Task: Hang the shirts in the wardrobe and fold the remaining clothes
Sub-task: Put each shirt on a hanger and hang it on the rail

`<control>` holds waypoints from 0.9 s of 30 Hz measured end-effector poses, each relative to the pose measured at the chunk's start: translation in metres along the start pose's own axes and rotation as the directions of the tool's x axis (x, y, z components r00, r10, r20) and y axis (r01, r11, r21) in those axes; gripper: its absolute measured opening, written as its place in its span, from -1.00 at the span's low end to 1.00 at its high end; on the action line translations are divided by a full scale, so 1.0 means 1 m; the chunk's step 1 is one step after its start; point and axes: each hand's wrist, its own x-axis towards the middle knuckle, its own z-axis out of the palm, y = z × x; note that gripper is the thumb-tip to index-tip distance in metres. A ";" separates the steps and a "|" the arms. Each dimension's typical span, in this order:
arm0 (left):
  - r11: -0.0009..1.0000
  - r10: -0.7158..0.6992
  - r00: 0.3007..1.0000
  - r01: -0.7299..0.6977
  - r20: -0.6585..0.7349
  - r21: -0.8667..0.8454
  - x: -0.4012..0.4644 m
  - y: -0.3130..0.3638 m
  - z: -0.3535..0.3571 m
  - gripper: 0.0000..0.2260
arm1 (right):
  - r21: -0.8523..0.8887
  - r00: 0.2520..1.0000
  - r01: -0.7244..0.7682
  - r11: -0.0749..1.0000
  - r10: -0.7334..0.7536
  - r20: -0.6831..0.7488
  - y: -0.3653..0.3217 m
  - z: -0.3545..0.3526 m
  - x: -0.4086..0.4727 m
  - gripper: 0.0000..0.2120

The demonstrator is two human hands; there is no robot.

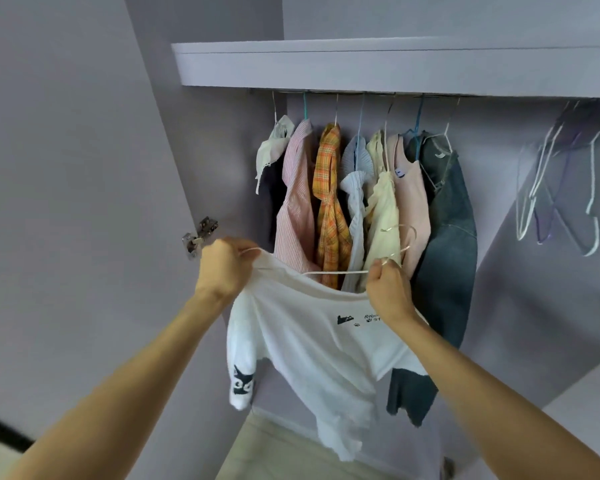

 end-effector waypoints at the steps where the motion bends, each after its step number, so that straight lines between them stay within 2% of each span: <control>1: 1.000 -0.012 1.000 0.012 0.000 -0.021 -0.001 0.000 0.002 -0.88 | -0.025 0.998 0.036 0.999 -0.035 0.052 -0.002 -0.001 0.004 -0.72; 3: 0.997 -0.055 0.998 0.053 -0.026 -0.054 -0.001 -0.004 0.001 -0.88 | -0.086 0.988 0.086 0.993 -0.074 0.136 -0.004 -0.008 0.010 -0.69; 6: 0.994 -0.096 0.993 0.092 -0.067 -0.066 0.004 -0.014 -0.006 -0.87 | -0.106 0.987 0.120 0.987 -0.107 0.123 -0.004 -0.022 0.017 -0.68; 8: 0.997 -0.072 0.995 0.070 -0.062 -0.031 0.005 -0.014 -0.006 -0.87 | -0.149 0.982 0.163 0.975 -0.146 0.121 -0.006 -0.026 0.016 -0.68; 11: 0.998 0.012 0.999 -0.009 -0.041 0.065 0.001 -0.001 0.002 -0.87 | -0.219 0.953 0.255 0.942 -0.207 0.220 -0.014 -0.018 0.006 -0.68; 13: 0.996 0.025 1.000 -0.025 0.011 0.087 -0.001 0.005 0.006 -0.88 | -0.178 0.956 0.262 0.949 -0.230 0.181 -0.021 -0.016 0.007 -0.66; 15: 1.000 0.027 0.993 -0.025 0.117 -0.018 -0.002 0.004 0.010 -0.90 | -0.145 0.964 0.248 0.958 -0.230 0.131 -0.028 -0.017 0.013 -0.65; 17: 0.986 0.046 0.979 -0.013 0.197 -0.165 -0.002 -0.004 0.011 -0.88 | -0.141 0.963 0.248 0.958 -0.228 0.145 -0.031 -0.018 0.015 -0.64; 20: 0.979 -0.025 0.975 0.069 0.223 -0.193 -0.007 -0.031 0.012 -0.67 | -0.133 0.961 0.258 0.957 -0.241 0.133 -0.029 -0.017 0.011 -0.62; 22: 0.976 -0.134 0.937 0.181 0.323 -0.121 -0.015 -0.051 0.014 -0.48 | -0.081 0.975 0.211 0.974 -0.204 0.089 -0.026 -0.018 0.012 -0.63; 23: 0.972 -0.190 0.906 0.227 0.379 -0.055 -0.018 -0.059 0.016 -0.45 | -0.046 0.983 0.174 0.984 -0.171 0.060 -0.025 -0.020 0.014 -0.66; 24: 0.967 -0.224 0.885 0.253 0.409 -0.017 -0.019 -0.066 0.019 -0.52 | -0.013 0.989 0.143 0.990 -0.142 0.034 -0.023 -0.022 0.016 -0.69; 26: 0.964 -0.262 0.895 0.261 0.360 0.053 -0.019 -0.071 0.022 -0.93 | 0.018 0.992 0.124 0.992 -0.124 -0.001 -0.021 -0.026 0.018 -0.73; 27: 0.969 -0.247 0.923 0.237 0.295 0.068 -0.018 -0.070 0.021 -0.86 | 0.005 0.991 0.131 0.991 -0.131 -0.007 -0.019 -0.029 0.018 -0.73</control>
